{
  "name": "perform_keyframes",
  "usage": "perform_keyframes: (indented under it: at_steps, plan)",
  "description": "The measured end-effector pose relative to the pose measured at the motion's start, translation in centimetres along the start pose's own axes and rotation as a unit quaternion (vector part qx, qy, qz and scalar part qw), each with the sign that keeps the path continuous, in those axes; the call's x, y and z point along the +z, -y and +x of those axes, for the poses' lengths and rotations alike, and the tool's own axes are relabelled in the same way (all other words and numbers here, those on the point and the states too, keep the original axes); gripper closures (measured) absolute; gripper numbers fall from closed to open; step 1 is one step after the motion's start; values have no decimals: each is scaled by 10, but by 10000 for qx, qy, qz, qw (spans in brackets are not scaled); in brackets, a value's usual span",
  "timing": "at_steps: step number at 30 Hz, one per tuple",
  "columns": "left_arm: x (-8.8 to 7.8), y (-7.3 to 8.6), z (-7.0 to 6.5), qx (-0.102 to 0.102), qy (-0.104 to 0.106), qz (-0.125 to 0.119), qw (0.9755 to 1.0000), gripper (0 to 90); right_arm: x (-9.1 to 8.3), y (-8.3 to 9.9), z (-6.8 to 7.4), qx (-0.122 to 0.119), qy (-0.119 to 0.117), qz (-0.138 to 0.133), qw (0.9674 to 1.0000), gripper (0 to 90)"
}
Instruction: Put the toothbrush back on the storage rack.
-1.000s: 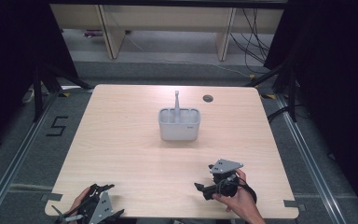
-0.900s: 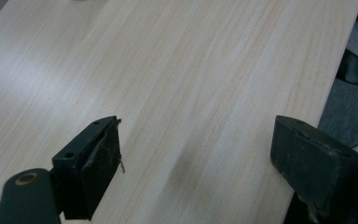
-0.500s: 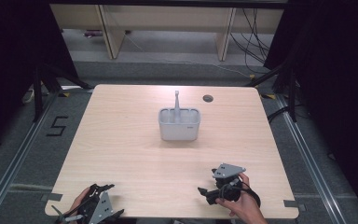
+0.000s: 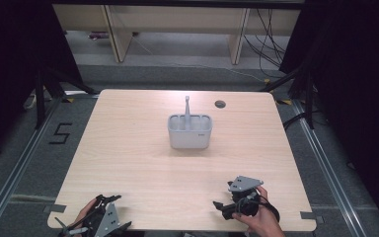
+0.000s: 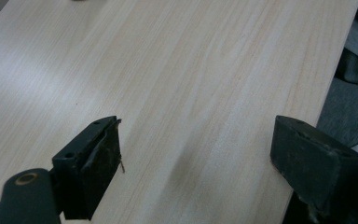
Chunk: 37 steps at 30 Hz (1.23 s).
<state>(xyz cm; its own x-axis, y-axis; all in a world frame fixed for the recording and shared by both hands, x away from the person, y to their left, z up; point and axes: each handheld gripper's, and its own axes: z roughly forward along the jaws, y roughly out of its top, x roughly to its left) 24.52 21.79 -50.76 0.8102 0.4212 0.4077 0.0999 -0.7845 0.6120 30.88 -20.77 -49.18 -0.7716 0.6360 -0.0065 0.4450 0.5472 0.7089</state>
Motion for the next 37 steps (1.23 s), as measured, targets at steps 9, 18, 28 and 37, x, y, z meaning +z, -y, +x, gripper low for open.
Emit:
perform_keyframes:
  at_steps: [9,18,28,37]
  plan:
    - [0,-1,0,15,12,5,10000,156,0,1,0,-28,46,32,10000,163]
    - [0,-1,-1,22,-79,-25,10000,158,-1,0,1,28,30,91,9999,164]
    - [0,-1,-1,24,-81,-27,10000,158,0,1,1,-9,42,105,9999,163]
    - [0,-1,0,29,-83,-24,10000,158,2,1,0,-78,31,95,9999,163]
